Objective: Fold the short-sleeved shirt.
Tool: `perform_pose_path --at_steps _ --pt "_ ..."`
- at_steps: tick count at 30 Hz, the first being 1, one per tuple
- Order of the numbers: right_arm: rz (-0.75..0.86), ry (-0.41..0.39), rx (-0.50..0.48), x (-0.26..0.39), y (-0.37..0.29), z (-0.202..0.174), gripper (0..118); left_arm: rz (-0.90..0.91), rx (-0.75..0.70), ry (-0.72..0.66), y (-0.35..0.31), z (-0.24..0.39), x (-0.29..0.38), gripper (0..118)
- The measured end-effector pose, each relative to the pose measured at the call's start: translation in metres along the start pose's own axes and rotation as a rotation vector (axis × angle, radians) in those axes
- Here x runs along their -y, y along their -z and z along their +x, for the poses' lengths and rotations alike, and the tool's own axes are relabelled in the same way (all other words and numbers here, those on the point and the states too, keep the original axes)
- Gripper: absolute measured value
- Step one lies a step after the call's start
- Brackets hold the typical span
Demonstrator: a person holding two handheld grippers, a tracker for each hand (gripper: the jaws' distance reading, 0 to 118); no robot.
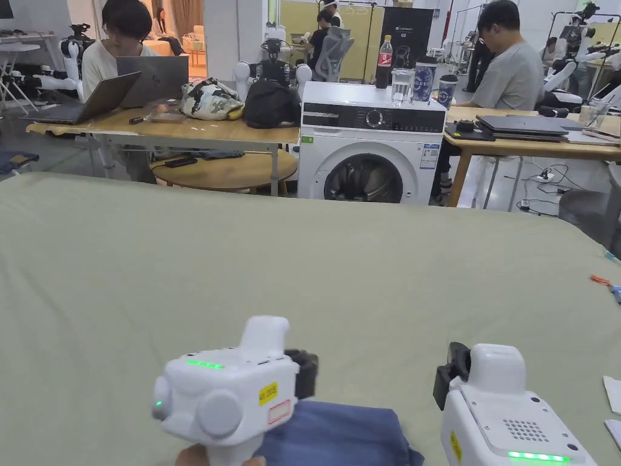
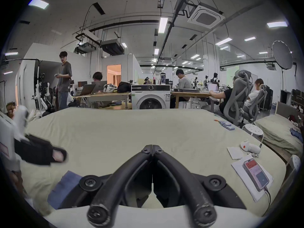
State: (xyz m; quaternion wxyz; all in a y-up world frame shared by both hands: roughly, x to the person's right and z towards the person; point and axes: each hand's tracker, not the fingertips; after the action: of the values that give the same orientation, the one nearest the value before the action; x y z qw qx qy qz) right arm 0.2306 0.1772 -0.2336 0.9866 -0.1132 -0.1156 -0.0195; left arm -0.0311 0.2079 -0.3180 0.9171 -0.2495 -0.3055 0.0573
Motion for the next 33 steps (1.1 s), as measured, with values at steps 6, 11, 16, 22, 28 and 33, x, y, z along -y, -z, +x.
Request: perform_pose_path --at_steps 6,11,16,22,28,33 --pt "0.073 0.014 0.005 -0.014 0.005 -0.012 0 0.376 -0.326 0.106 -0.050 -0.023 0.010 0" --pt "0.152 0.001 0.000 -0.027 -0.001 -0.020 0 0.500 -0.451 0.111 -0.069 -0.036 0.013 0" --pt "0.149 -0.015 -0.015 -0.034 -0.013 -0.023 0 0.492 -0.486 0.126 -0.076 -0.042 0.014 0" --pt "-0.110 -0.077 -0.146 0.005 -0.029 -0.034 0 0.452 -0.439 0.085 -0.081 -0.050 0.013 0" --pt "-0.424 -0.081 -0.174 0.058 0.001 -0.047 0 0.385 -0.398 0.053 -0.078 -0.052 0.020 0" --pt "-0.530 -0.028 -0.129 0.080 0.027 -0.040 0 0.270 -0.323 -0.002 -0.075 -0.060 0.030 0"
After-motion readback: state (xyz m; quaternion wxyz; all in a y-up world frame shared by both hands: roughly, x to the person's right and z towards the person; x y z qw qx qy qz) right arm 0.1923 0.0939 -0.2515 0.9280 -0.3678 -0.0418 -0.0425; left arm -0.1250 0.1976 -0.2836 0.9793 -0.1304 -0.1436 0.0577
